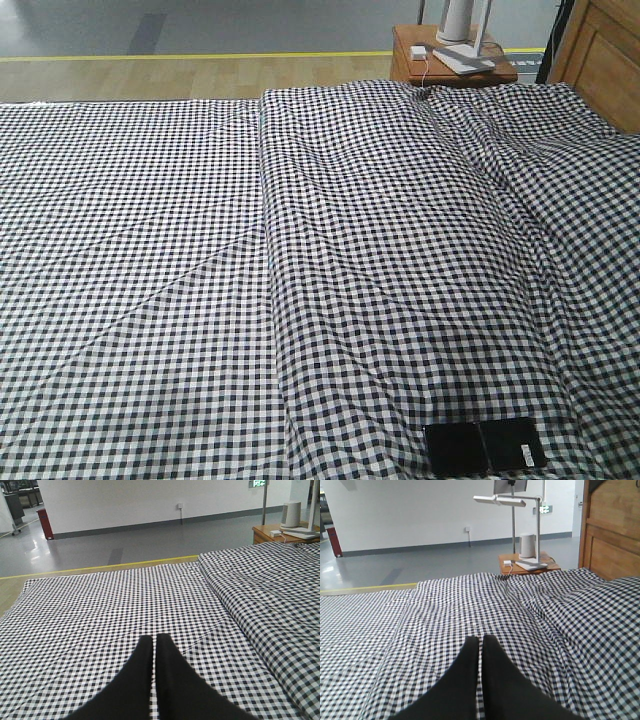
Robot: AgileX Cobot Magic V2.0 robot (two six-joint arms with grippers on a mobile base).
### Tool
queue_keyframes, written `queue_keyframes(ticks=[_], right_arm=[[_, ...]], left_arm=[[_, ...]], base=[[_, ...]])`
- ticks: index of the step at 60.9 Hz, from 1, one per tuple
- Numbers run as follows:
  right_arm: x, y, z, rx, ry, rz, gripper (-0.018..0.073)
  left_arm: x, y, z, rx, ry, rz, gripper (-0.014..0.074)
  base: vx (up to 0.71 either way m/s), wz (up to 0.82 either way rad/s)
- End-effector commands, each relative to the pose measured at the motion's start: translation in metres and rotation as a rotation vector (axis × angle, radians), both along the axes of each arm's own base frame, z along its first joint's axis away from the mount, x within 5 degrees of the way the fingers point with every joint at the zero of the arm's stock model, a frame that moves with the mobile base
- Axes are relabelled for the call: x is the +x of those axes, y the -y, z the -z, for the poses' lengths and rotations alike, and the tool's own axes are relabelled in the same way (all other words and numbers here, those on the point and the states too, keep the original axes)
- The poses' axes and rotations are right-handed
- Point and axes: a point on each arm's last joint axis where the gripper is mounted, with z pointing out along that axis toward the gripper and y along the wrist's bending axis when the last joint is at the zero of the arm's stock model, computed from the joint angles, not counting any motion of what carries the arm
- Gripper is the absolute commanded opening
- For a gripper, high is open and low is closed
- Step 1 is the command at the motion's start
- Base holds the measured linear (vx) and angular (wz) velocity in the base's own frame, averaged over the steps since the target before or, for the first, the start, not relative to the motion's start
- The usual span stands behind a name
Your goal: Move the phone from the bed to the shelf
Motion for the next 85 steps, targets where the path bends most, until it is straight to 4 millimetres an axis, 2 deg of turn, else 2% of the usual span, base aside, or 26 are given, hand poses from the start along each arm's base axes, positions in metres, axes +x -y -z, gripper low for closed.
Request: queue_keyframes(ticks=[1,8,16,29,42,54,63,74,79,85], right_arm=[[-0.001,0.001,-0.011,-0.013,0.131,0.008,-0.0006],[-0.003,0.001,-0.024,-0.013,0.272,0.011,-0.0006],[-0.011,0.001,-0.048,-0.012,0.497,0.016,-0.0006],[-0.034,0.001,-0.115,-0.037,0.678,0.024,-0.0006],[-0.043,0.001,-0.179,-0.096,0.651,0.038,-0.0006],[-0.022,0.0,-0.228,-0.093,0.488,0.026,-0.0001],[0.009,0.0,-0.24,-0.095,0.249,0.011,0.0017],[0.05,0.0,-0.229,-0.096,-0.001,-0.003,0.0102],[0.068,0.0,-0.217,-0.096,-0.109,-0.009,0.0184],[0.084,0.0,-0.205,-0.095,-0.223,-0.015,0.0333]], left_arm=[[-0.001,0.0,-0.015,-0.007,0.108,0.004,0.0001],[-0.001,0.0,-0.015,-0.007,0.108,0.004,0.0001],[-0.001,0.0,-0.015,-0.007,0.108,0.004,0.0001],[-0.001,0.0,-0.015,-0.007,0.108,0.004,0.0001],[-0.001,0.0,-0.015,-0.007,0.108,0.004,0.0001],[-0.001,0.0,-0.015,-0.007,0.108,0.004,0.0001],[-0.001,0.0,-0.015,-0.007,0.108,0.004,0.0001],[-0.001,0.0,-0.015,-0.007,0.108,0.004,0.0001],[-0.001,0.0,-0.015,-0.007,0.108,0.004,0.0001],[-0.001,0.0,-0.015,-0.007,0.108,0.004,0.0001]], base=[[0.0,0.0],[0.0,0.0],[0.0,0.0],[0.0,0.0],[0.0,0.0],[0.0,0.0],[0.0,0.0],[0.0,0.0],[0.0,0.0],[0.0,0.0]])
